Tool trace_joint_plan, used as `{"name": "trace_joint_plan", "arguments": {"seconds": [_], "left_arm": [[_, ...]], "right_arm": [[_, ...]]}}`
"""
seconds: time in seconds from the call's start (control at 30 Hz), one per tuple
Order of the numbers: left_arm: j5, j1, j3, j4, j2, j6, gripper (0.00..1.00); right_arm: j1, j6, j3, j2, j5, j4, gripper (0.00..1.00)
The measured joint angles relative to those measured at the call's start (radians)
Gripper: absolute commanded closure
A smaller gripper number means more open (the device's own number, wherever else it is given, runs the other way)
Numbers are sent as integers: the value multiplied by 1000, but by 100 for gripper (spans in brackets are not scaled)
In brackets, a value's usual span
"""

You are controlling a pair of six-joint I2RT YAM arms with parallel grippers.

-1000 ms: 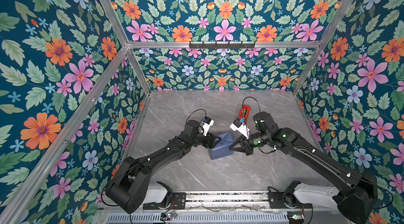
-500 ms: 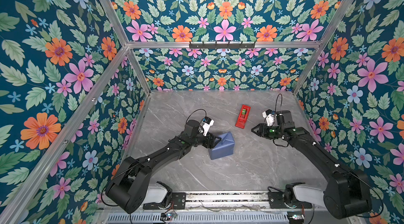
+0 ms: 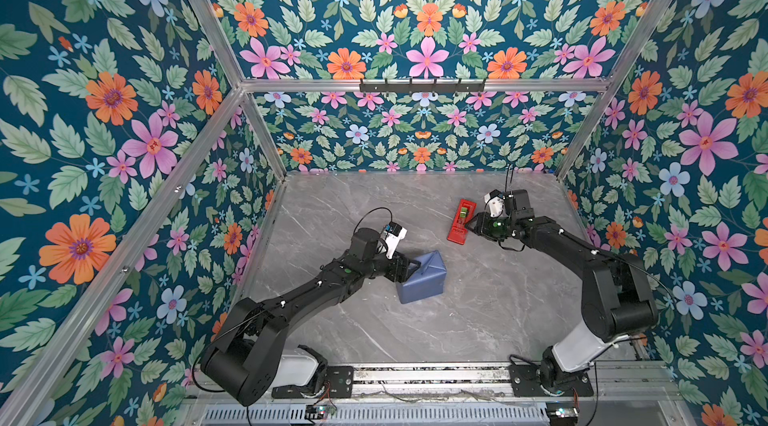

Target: Wrap the gift box in paper

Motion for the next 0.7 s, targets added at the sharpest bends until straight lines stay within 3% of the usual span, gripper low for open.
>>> {"name": "trace_joint_plan", "arguments": {"seconds": [0.33, 0.7], "left_arm": [[0, 0, 0, -1, -1, 0, 26], [1, 0, 1, 1, 3, 0, 26]], "right_arm": [[2, 130, 104, 175, -52, 49, 61], [2, 215, 107, 230, -106, 137, 70]]}}
